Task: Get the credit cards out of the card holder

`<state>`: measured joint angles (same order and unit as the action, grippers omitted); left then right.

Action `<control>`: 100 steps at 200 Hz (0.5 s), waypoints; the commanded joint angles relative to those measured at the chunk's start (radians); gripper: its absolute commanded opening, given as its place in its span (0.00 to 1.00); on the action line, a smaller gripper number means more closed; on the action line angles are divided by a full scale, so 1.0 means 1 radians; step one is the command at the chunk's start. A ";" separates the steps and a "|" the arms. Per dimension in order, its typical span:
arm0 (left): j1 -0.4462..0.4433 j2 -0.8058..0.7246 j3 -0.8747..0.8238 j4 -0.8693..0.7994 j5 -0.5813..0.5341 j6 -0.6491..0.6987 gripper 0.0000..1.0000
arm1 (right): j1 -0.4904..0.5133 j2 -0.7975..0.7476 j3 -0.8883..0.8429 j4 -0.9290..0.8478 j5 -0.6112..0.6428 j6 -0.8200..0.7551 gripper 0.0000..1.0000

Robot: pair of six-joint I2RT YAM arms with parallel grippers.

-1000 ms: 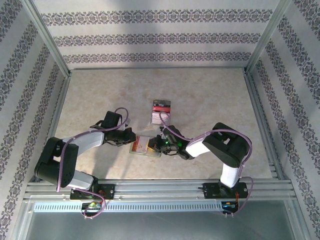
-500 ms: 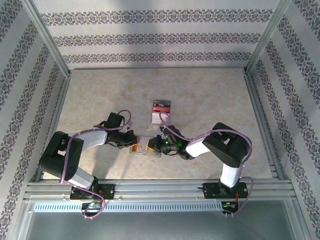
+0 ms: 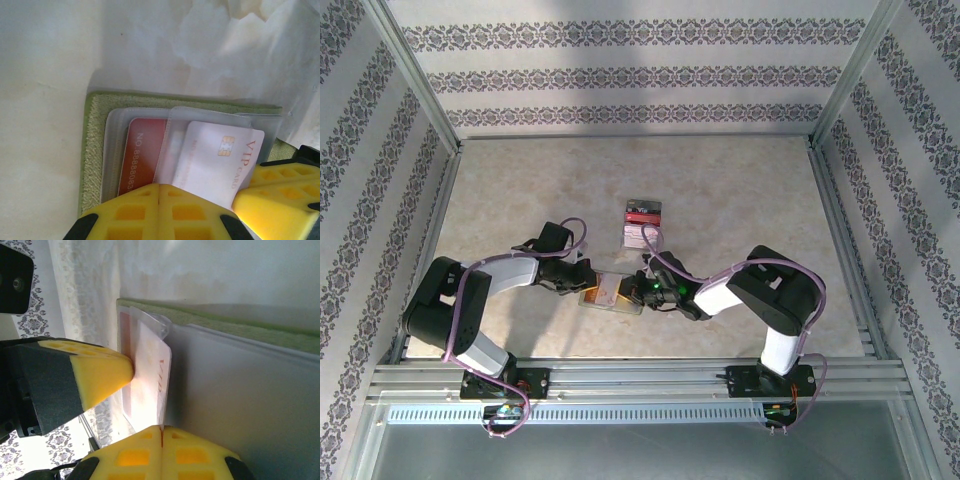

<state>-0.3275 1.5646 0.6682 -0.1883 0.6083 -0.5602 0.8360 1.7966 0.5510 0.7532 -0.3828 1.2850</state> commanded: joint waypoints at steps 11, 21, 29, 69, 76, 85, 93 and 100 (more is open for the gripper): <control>0.001 0.060 -0.033 -0.096 -0.210 0.021 0.00 | -0.024 -0.039 -0.041 -0.012 0.011 -0.017 0.04; 0.002 0.060 -0.032 -0.095 -0.211 0.020 0.00 | -0.027 -0.046 -0.051 -0.015 0.012 -0.019 0.05; 0.002 0.058 -0.032 -0.094 -0.211 0.019 0.00 | -0.029 -0.050 -0.058 -0.014 0.010 -0.020 0.04; 0.001 -0.004 -0.024 -0.051 -0.135 0.010 0.00 | -0.053 -0.136 -0.107 -0.030 0.015 -0.057 0.00; 0.002 -0.029 -0.017 -0.044 -0.116 0.008 0.03 | -0.059 -0.166 -0.119 -0.049 0.013 -0.074 0.00; 0.001 -0.062 0.004 -0.047 -0.093 0.015 0.08 | -0.069 -0.204 -0.129 -0.080 0.009 -0.097 0.00; 0.001 -0.094 0.026 -0.058 -0.084 0.020 0.12 | -0.080 -0.239 -0.137 -0.111 0.004 -0.121 0.00; 0.001 -0.123 0.048 -0.072 -0.076 0.028 0.16 | -0.089 -0.273 -0.139 -0.145 -0.008 -0.148 0.00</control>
<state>-0.3275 1.5219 0.6685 -0.1978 0.5720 -0.5583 0.7784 1.6169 0.4335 0.7006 -0.3901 1.2346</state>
